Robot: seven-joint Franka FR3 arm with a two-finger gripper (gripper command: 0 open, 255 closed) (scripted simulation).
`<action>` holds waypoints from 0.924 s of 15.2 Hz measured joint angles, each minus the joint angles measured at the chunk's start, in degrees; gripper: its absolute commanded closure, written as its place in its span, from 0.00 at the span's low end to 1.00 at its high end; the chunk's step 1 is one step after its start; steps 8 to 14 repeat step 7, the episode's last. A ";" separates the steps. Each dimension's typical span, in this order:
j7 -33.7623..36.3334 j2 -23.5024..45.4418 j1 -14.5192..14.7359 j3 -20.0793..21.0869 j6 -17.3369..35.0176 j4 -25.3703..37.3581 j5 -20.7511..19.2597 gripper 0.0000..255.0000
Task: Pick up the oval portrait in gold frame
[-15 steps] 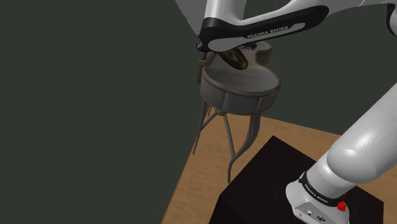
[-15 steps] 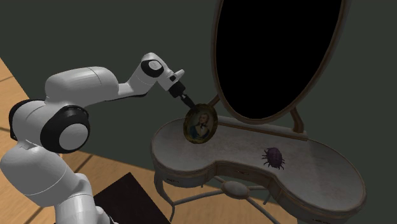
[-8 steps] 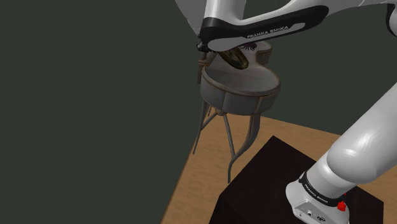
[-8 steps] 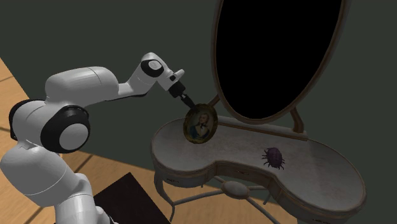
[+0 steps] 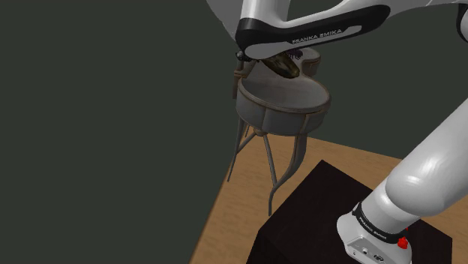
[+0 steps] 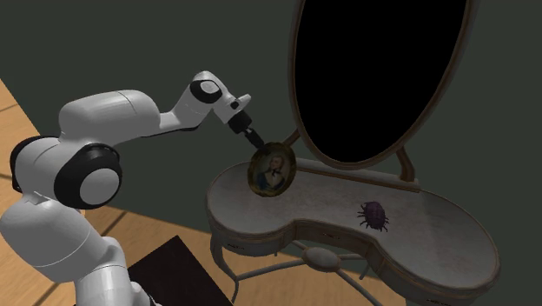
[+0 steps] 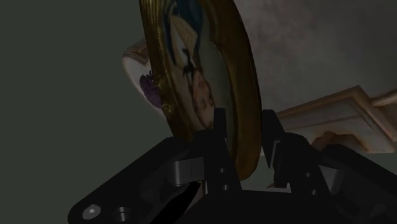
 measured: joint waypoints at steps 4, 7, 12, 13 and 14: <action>-2.33 -0.27 0.05 0.10 -1.07 -0.12 0.53 1.00; -3.19 2.39 0.72 0.97 -4.81 3.99 0.04 1.00; -3.19 2.39 0.72 0.97 -4.81 3.99 0.04 1.00; -3.19 2.39 0.72 0.97 -4.81 3.99 0.04 1.00; -3.19 2.39 0.72 0.97 -4.81 3.99 0.04 1.00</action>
